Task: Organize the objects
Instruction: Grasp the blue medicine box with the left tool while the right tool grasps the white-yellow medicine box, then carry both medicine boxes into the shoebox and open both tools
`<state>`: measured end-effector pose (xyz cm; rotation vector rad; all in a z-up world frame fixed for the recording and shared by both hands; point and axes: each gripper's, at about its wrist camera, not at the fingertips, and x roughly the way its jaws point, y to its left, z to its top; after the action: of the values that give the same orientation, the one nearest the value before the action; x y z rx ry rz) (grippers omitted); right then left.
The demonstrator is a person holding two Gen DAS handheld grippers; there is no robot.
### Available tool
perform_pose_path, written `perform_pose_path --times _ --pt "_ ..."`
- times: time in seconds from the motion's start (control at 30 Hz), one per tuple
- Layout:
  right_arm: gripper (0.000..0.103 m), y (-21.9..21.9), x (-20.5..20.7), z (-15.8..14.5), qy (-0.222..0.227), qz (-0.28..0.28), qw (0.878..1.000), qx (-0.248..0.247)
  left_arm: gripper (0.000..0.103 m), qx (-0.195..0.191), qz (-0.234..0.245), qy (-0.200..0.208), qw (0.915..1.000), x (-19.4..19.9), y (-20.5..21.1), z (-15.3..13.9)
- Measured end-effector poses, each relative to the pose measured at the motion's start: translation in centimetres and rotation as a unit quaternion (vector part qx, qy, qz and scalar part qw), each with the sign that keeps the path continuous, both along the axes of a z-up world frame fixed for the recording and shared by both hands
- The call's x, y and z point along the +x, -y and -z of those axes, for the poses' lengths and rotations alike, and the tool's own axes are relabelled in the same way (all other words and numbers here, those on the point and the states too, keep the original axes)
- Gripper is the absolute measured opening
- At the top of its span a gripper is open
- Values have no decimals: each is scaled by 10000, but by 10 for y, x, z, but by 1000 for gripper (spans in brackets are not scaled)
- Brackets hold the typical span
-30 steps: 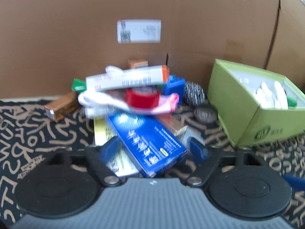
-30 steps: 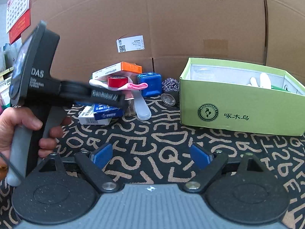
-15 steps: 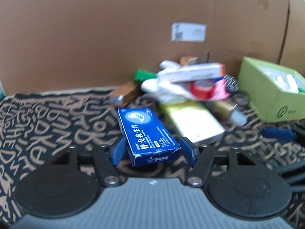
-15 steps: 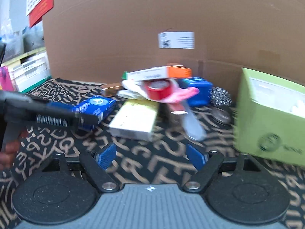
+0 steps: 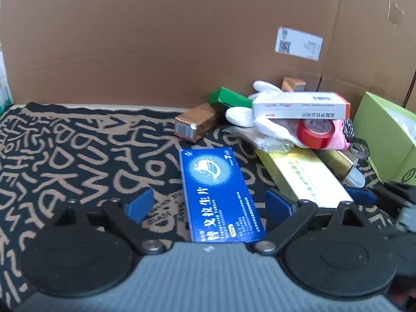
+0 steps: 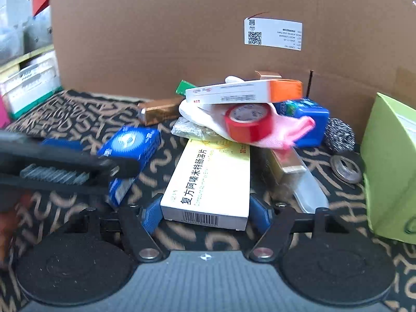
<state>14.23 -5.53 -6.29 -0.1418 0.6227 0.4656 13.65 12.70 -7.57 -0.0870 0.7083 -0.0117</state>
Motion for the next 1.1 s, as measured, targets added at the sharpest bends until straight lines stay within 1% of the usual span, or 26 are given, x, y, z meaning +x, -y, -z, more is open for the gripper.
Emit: perform_pose_path --times 0.1,0.17,0.2,0.23,0.33,0.43,0.47,0.5,0.57,0.6,0.63,0.73,0.8,0.9,0.93,0.97,1.0,1.03,1.1 --pt "73 28 -23 0 -89 -150 9998 82 91 62 62 -105 9999 5 5 8" --pt "72 47 -38 1 -113 -209 9997 45 79 370 92 -38 9993 3 11 11" --pt "72 58 -48 1 -126 -200 9997 26 67 503 180 -15 9986 2 15 11" --pt "71 68 -56 1 -147 -184 9997 29 60 492 344 -6 9982 -1 17 10" --pt "71 98 -75 -2 -215 41 9998 -41 59 419 935 -117 9947 -6 29 5" --pt "72 121 -82 -4 -289 507 9983 -39 59 517 1667 -112 9846 -19 53 5" --pt "72 126 -81 -6 -302 618 9976 31 60 552 1755 -114 9829 -22 60 5" --pt "72 130 -80 -7 -268 675 9973 121 60 616 1782 -86 9820 -23 68 4" --pt "75 129 -77 -10 -171 724 9971 177 64 794 1771 -2 9810 -22 80 2" --pt "75 126 -76 -10 -101 721 9973 132 67 873 1726 10 9811 -21 84 2" --pt "77 122 -74 -10 -40 715 9974 52 67 920 1726 7 9807 -19 87 1" --pt "77 114 -66 -5 18 759 9968 -238 67 999 1848 -69 9777 -18 96 1" --pt "77 115 -59 -2 -11 764 9969 -188 67 1110 1858 -70 9763 -20 101 4" --pt "76 116 -56 2 -128 760 9970 -60 73 1171 1767 -51 9773 -19 103 6" --pt "74 116 -56 3 -131 751 9971 -38 70 1152 1765 -64 9775 -18 103 6" --pt "70 116 -57 3 -94 749 9971 -12 67 1098 1792 -92 9776 -17 102 6" --pt "70 116 -58 3 -95 747 9972 2 56 1028 1832 -126 9776 -17 102 5" --pt "70 117 -59 2 -131 738 9972 36 56 973 1874 -157 9773 -17 103 3" --pt "70 120 -61 0 -198 716 9972 111 56 1046 1861 -170 9768 -19 107 1"
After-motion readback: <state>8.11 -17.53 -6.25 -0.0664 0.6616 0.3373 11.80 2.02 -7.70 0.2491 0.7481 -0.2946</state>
